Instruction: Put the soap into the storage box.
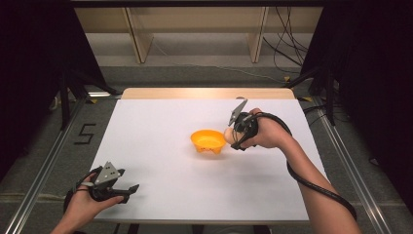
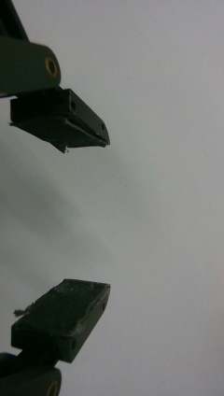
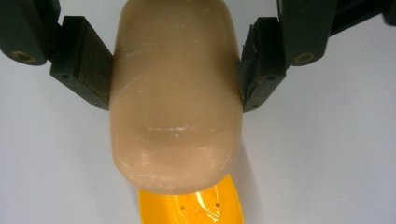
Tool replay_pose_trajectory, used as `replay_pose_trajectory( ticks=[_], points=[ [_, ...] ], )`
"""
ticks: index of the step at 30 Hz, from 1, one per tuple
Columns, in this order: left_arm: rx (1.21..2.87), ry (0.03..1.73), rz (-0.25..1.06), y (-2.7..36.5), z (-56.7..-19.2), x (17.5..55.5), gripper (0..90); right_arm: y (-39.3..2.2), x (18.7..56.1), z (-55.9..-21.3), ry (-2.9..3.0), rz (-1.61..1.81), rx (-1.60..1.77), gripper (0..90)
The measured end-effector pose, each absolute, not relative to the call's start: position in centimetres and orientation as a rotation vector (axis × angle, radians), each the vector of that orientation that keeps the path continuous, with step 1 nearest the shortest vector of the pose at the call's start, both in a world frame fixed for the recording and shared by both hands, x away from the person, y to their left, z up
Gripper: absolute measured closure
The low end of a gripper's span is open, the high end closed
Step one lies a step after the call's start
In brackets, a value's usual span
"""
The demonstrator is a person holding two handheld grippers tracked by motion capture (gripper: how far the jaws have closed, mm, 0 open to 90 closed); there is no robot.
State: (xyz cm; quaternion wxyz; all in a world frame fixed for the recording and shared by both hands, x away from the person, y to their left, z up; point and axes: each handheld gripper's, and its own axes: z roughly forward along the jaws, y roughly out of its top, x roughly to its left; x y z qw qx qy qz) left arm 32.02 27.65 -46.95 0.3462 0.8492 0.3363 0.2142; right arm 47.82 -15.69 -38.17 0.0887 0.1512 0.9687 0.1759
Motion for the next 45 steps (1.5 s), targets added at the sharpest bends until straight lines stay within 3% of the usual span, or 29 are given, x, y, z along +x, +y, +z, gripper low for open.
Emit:
replay_pose_trajectory(
  ticks=[45],
  points=[
    [2.182, 0.89, 0.548, 27.5, -47.2, 32.0, 23.5, -13.0, 49.4, -38.1, 2.9, 0.485, 0.392, 33.4]
  ],
)
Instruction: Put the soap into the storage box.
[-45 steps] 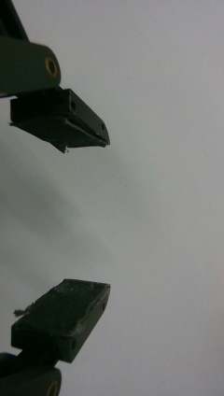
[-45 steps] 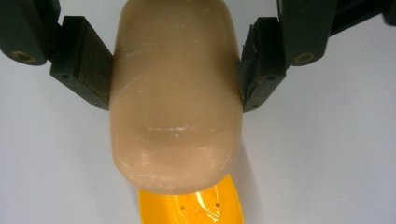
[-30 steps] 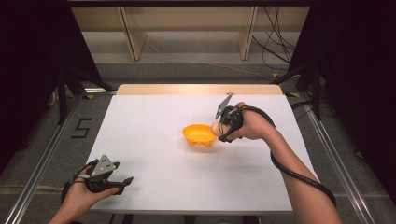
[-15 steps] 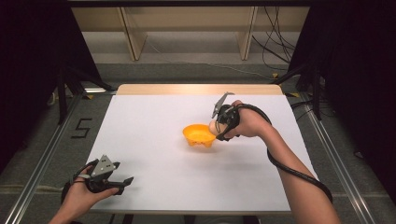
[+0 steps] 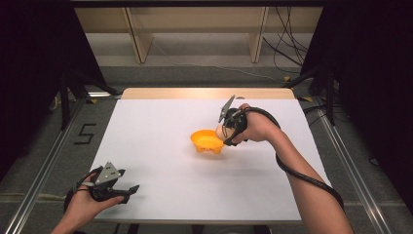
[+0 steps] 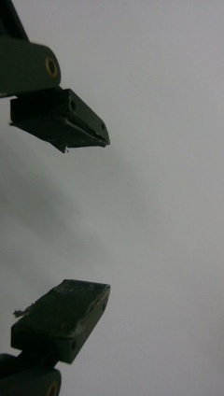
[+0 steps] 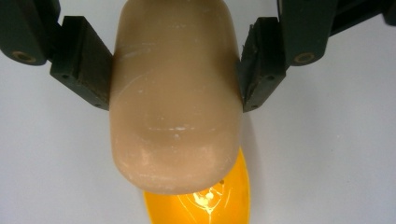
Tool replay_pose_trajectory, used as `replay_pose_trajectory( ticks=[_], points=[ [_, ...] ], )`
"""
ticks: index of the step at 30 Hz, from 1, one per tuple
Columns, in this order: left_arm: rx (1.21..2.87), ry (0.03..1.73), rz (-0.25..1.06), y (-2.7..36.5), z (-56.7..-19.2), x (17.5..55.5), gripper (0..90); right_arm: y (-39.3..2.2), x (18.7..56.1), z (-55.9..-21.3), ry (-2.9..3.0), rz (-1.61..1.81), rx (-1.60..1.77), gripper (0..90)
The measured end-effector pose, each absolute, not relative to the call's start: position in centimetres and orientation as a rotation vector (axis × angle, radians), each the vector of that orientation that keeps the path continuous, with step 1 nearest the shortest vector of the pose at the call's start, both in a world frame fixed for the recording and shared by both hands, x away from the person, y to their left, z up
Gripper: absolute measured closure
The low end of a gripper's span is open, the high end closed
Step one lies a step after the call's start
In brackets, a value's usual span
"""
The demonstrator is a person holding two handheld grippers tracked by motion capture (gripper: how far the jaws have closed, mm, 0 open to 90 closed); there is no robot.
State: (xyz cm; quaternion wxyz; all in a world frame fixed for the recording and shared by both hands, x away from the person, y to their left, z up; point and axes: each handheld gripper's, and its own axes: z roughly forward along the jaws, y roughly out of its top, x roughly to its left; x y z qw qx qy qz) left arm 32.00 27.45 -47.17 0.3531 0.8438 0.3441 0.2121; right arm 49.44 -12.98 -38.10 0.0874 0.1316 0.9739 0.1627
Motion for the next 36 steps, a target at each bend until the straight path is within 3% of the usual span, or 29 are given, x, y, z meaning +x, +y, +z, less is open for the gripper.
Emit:
replay_pose_trajectory(
  ticks=[36],
  points=[
    [2.202, 0.875, 0.543, 27.6, -47.0, 32.0, 23.3, -10.4, 50.5, -38.1, 2.893, 0.454, 0.34, 33.4]
  ],
)
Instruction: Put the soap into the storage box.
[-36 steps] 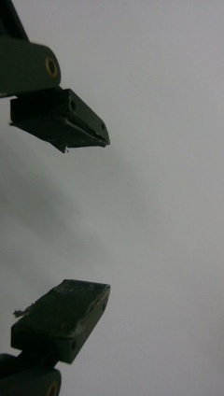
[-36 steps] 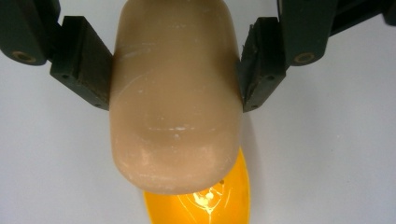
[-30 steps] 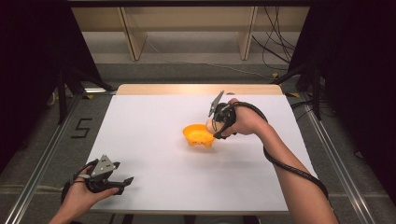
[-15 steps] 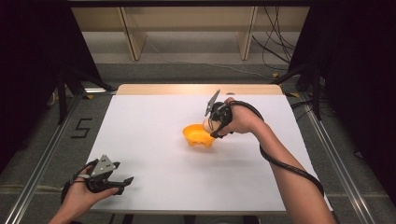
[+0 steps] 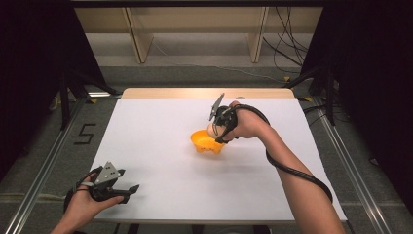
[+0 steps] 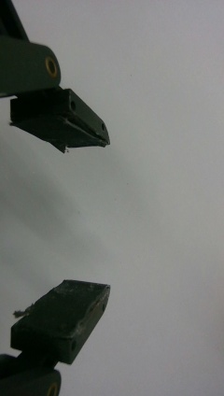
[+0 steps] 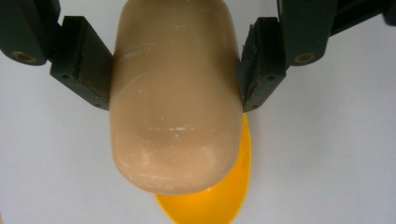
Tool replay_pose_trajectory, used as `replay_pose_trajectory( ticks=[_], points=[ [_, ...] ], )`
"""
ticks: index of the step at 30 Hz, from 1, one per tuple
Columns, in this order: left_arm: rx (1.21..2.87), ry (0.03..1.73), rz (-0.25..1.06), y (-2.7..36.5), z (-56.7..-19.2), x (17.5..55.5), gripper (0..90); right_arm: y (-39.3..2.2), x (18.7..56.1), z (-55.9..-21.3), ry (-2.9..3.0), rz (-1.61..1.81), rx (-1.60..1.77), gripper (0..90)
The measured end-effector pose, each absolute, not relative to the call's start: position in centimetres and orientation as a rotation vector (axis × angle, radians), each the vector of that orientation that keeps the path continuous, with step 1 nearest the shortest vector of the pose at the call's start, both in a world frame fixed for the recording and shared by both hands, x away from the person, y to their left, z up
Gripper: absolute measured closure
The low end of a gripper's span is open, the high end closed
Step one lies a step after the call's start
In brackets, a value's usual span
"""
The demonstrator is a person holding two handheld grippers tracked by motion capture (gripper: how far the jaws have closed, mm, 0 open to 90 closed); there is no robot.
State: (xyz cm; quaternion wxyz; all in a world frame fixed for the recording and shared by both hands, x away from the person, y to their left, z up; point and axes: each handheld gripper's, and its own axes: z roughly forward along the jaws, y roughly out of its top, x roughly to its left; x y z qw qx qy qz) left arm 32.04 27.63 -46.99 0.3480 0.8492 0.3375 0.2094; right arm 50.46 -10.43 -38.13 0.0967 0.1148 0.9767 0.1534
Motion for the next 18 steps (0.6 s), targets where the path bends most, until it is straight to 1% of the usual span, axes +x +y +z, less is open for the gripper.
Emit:
replay_pose_trajectory(
  ticks=[8, 10, 18],
  points=[
    [2.218, 0.876, 0.545, 27.7, -46.9, 32.0, 23.3, -9.9, 50.6, -38.4, 2.901, 0.436, 0.347, 33.4],
    [2.194, 0.871, 0.541, 27.6, -47.1, 32.1, 23.2, -9.8, 50.6, -38.5, 2.902, 0.436, 0.343, 33.4],
    [2.198, 0.862, 0.553, 27.7, -47.0, 32.1, 23.2, -9.3, 50.9, -38.7, 2.901, 0.436, 0.317, 33.4]
  ],
)
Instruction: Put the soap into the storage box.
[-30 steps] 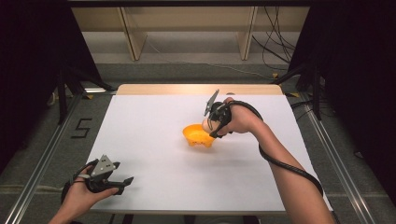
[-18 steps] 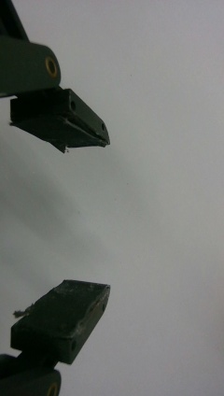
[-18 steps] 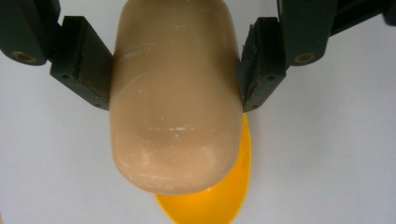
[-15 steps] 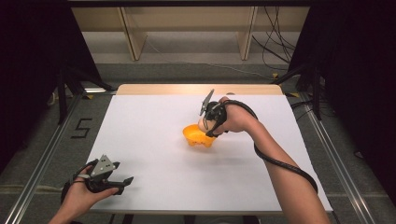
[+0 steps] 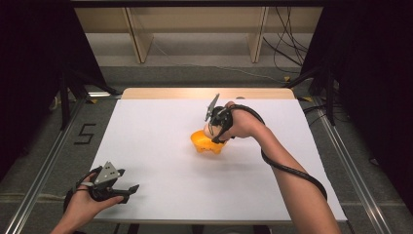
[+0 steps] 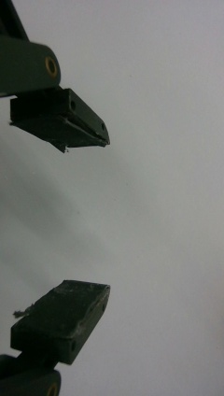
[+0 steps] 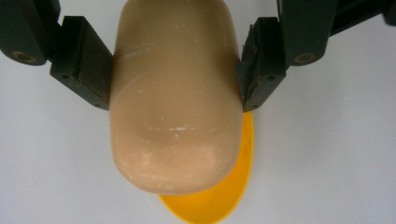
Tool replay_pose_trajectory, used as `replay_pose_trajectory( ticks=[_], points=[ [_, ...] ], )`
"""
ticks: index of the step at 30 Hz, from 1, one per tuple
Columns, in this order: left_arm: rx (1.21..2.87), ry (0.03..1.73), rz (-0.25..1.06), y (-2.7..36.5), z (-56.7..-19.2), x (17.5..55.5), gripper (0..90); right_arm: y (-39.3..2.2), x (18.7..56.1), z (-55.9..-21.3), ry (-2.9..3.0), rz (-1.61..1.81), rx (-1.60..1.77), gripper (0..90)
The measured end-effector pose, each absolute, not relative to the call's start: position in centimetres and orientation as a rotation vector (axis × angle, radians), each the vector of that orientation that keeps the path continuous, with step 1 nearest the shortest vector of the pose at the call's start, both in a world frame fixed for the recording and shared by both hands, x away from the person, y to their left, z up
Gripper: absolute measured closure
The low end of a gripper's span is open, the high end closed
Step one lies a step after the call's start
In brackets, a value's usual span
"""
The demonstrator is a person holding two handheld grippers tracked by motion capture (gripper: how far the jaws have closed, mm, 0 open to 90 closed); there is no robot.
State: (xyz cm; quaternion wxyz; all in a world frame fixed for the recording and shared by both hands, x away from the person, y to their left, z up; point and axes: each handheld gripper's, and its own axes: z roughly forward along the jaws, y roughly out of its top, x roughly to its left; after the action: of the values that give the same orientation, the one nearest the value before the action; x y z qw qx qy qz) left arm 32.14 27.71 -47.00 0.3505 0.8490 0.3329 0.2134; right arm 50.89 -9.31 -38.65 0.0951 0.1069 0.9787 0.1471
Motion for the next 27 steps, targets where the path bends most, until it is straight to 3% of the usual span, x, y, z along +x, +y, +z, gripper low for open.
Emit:
replay_pose_trajectory(
  ticks=[27],
  points=[
    [2.199, 0.861, 0.56, 27.7, -47.0, 32.1, 23.2, -7.5, 51.2, -39.6, 2.934, 0.429, 0.299, 33.3]
  ],
)
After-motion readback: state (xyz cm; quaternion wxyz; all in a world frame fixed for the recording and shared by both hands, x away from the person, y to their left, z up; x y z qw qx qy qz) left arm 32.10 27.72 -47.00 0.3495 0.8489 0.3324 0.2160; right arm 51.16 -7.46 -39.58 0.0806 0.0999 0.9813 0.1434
